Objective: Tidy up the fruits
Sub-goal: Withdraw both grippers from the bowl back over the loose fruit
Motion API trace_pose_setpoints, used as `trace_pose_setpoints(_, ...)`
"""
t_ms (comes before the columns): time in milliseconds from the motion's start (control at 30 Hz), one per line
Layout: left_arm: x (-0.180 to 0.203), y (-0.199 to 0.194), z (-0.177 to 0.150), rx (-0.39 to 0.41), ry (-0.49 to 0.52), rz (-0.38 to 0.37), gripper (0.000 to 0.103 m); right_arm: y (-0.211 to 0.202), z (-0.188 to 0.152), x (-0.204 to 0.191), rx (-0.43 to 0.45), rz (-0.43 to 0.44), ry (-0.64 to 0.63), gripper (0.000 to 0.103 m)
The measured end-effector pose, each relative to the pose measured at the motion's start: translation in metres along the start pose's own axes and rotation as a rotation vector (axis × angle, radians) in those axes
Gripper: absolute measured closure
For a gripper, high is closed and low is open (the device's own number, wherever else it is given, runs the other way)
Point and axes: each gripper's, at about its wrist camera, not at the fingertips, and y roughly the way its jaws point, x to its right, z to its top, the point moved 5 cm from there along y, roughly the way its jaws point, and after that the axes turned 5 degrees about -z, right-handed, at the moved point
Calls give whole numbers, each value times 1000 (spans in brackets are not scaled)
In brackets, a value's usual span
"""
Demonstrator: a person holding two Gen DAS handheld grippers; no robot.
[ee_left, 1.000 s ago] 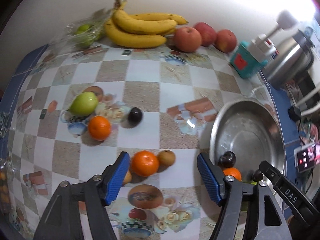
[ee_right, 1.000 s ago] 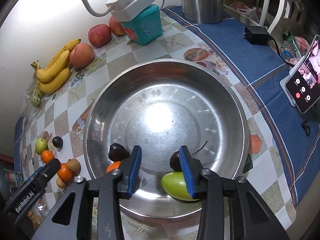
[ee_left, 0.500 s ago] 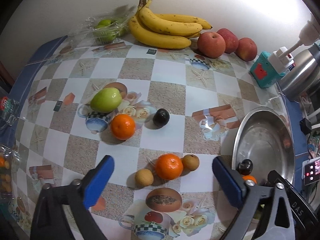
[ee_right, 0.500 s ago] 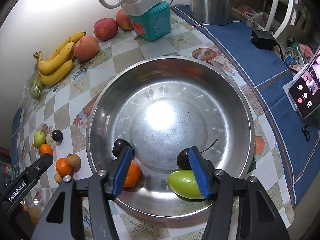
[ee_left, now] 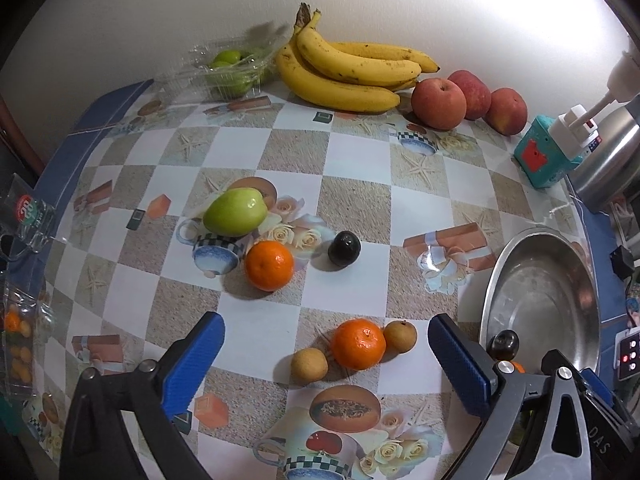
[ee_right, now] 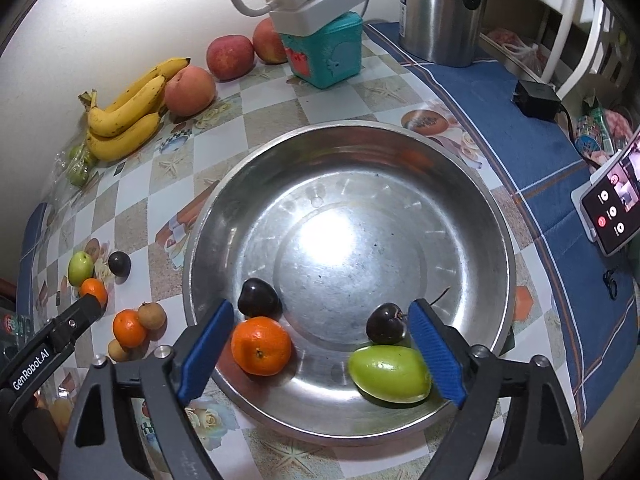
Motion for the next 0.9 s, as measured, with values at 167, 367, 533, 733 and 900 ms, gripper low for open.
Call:
trace_pose_setpoints(167,-2,-2,1,13,12,22,0,-6,2,-5,42,8,-8,13)
trace_pose_setpoints(367,-9,-5,2,27,19,42,0,-11,3,-14,78,29,-20,13)
trace_pose_setpoints(533,-16,-6,5,45,49,78,0,-10,2,-23,96,51,-40,13)
trace_pose_setpoints(733,-31,-8,9,61,67,124,0,-5,-2,-39,109,70,-96,13)
trace_pose_setpoints(900,-51,-9,13,65,38,150,0,-2,-4,-53,113,104,-121,13)
